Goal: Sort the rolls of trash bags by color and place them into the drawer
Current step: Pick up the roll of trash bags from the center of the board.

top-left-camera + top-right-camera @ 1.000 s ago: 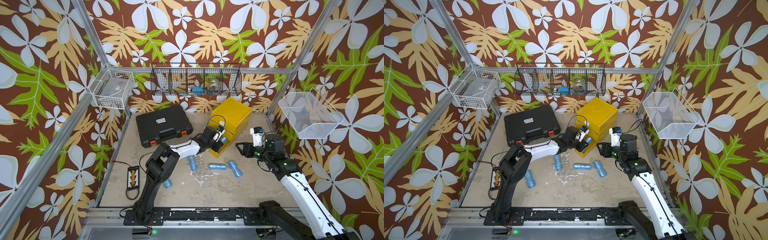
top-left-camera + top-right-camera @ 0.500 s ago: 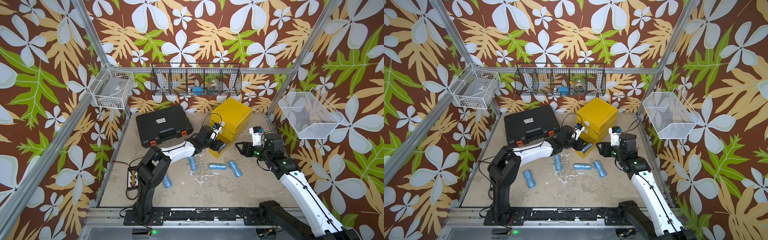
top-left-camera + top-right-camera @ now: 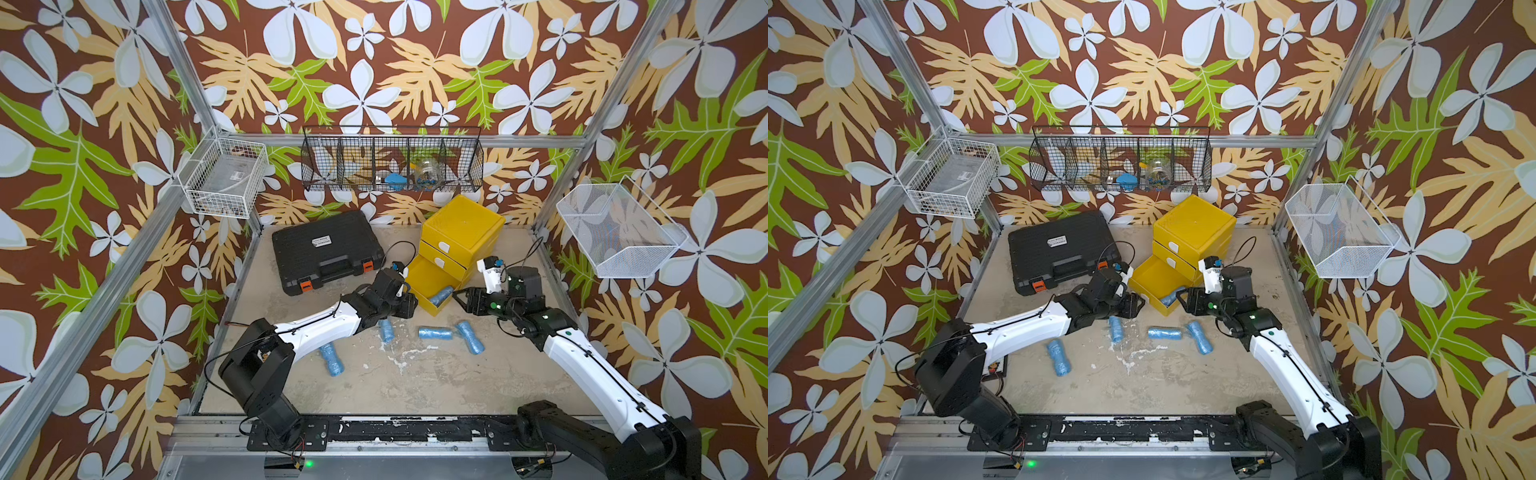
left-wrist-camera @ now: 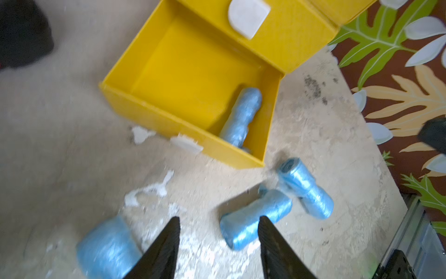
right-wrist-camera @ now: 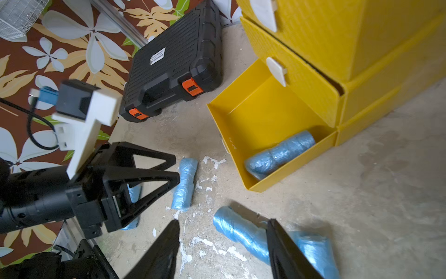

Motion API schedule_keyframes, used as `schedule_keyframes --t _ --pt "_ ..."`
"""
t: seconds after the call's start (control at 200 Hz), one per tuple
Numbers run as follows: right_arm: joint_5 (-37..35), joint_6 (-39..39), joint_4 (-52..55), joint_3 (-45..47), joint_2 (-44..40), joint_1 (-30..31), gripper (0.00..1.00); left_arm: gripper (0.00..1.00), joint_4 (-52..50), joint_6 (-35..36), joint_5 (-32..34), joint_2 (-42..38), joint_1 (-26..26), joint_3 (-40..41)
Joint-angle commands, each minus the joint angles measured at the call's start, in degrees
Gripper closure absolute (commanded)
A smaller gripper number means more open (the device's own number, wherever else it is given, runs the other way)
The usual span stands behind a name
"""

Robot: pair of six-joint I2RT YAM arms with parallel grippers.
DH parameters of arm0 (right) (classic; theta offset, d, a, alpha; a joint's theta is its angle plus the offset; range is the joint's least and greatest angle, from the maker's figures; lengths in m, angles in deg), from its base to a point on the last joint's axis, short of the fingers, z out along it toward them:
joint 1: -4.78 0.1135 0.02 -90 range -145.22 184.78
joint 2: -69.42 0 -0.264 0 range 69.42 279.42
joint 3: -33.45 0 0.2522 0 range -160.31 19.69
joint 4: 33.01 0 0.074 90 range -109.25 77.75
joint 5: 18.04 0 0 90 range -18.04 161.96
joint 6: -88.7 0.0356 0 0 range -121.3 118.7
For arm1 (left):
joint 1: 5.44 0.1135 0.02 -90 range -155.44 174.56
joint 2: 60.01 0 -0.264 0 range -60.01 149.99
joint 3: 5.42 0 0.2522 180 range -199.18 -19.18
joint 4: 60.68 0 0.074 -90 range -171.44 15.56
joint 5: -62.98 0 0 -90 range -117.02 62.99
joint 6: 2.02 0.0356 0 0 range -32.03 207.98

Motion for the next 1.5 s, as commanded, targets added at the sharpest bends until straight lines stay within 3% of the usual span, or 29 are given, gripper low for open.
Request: schedule_keyframes --t 0.0,0.396,0.646,0.821,1.137,1.497 --pt "-1.70 1.26 -3.03 0.87 0.82 2.51 0.41 0.47 -1.55 -2.77 0.70 -1.76 0.76 3.49" --pt "-2.64 2.44 -4.76 3.17 1.40 5.36 0.41 0.44 -1.04 -1.72 3.07 3.72 2.55 7.31" --pt "-2.99 2.13 -4.65 3.18 1.20 5.32 0.41 0.53 -0.25 -0.98 3.53 6.45 2.55 7.66" --pt "-3.46 1.83 -4.42 2.91 1.24 5.37 0.41 0.66 -0.47 0.01 2.95 5.94 2.55 6.50" --pt "-5.51 -1.07 -2.42 1.56 1.61 3.62 0.41 0.73 1.44 8.28 -4.25 6.89 2.62 -2.23" --pt "-1.75 -2.06 -1.22 0.56 0.94 -3.05 0.42 0.74 2.91 19.00 -11.31 18.66 2.55 -20.50"
